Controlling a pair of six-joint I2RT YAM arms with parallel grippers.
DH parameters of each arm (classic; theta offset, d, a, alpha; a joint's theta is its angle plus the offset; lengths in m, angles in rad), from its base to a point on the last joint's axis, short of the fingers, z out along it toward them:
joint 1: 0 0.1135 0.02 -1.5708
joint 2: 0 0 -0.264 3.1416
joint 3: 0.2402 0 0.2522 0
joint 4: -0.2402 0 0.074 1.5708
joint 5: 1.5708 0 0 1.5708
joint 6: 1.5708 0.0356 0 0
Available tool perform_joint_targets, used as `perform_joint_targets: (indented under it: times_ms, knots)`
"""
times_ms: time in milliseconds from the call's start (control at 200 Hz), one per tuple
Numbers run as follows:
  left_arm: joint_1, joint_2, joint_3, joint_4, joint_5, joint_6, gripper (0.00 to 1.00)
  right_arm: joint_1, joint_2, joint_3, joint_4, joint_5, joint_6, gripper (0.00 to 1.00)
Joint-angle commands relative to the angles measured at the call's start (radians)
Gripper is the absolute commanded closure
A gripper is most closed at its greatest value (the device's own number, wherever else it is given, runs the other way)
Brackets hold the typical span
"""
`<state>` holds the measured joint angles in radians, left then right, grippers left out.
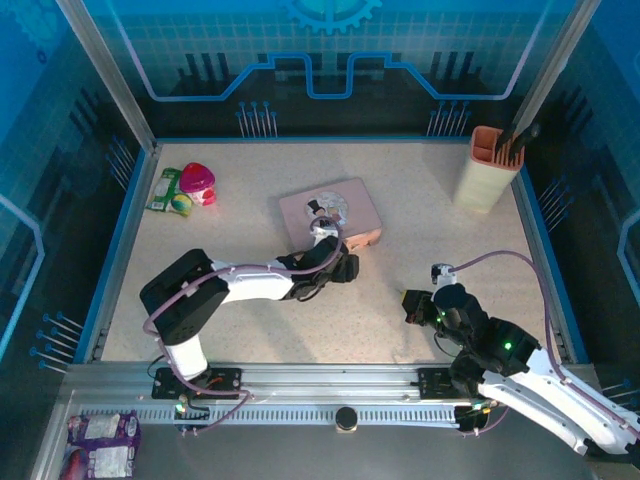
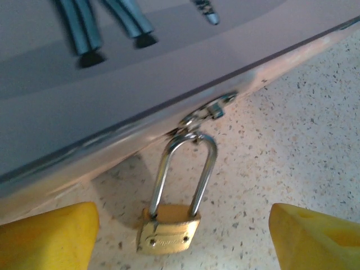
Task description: Unlock the padlock with the key
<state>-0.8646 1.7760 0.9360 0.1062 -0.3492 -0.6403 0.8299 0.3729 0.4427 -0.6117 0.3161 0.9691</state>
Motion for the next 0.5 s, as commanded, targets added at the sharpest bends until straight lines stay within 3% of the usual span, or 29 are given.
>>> perform_joint_targets:
  times_ms: [0, 495]
  knots:
    - [0.011, 0.047, 0.058, -0.054, 0.014, 0.037, 0.26, -0.011, -0.015, -0.018, 0.028, -0.025, 0.013, 1.0]
    - [0.053, 0.107, 0.071, -0.048, 0.05, 0.011, 0.58, -0.011, 0.023, -0.065, 0.136, -0.09, 0.036, 1.0]
